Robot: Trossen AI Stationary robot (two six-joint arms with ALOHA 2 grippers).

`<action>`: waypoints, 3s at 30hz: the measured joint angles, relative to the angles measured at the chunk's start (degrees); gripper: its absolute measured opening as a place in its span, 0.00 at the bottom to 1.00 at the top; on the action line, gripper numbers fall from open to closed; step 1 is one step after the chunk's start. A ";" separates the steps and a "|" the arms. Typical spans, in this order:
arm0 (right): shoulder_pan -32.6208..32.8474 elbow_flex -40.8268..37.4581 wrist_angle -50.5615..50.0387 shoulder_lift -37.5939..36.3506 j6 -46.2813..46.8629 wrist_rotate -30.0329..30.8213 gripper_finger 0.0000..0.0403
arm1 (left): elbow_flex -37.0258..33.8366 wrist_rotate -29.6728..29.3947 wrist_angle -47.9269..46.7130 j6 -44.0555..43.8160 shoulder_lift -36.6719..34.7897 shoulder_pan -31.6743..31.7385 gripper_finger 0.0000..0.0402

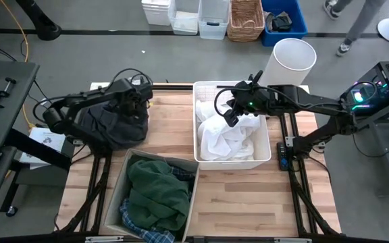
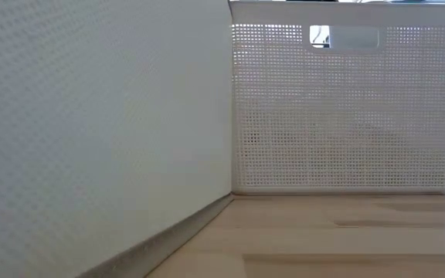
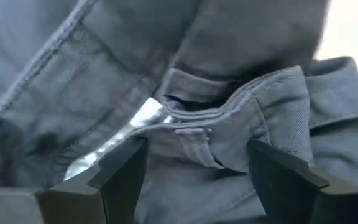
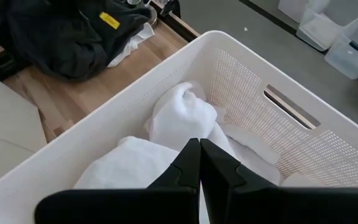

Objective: Sort clothes
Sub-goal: Put the gray shorts into the laundry organizer

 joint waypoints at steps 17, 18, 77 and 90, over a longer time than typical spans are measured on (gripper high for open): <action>0.00 0.00 1.68 0.00 0.13 0.01 0.00 | -14.26 2.35 16.42 -0.23 2.72 4.31 0.40; 0.00 0.00 1.68 0.00 0.10 0.01 0.00 | -14.26 2.59 16.90 -0.30 2.74 4.14 0.30; -3.22 0.00 -2.72 -0.02 2.57 12.39 0.00 | 76.51 35.56 37.05 4.37 -0.68 -55.19 0.04; -11.46 0.00 -2.55 -0.02 -10.43 8.12 0.00 | 76.42 25.44 28.37 -28.79 8.67 -68.06 0.04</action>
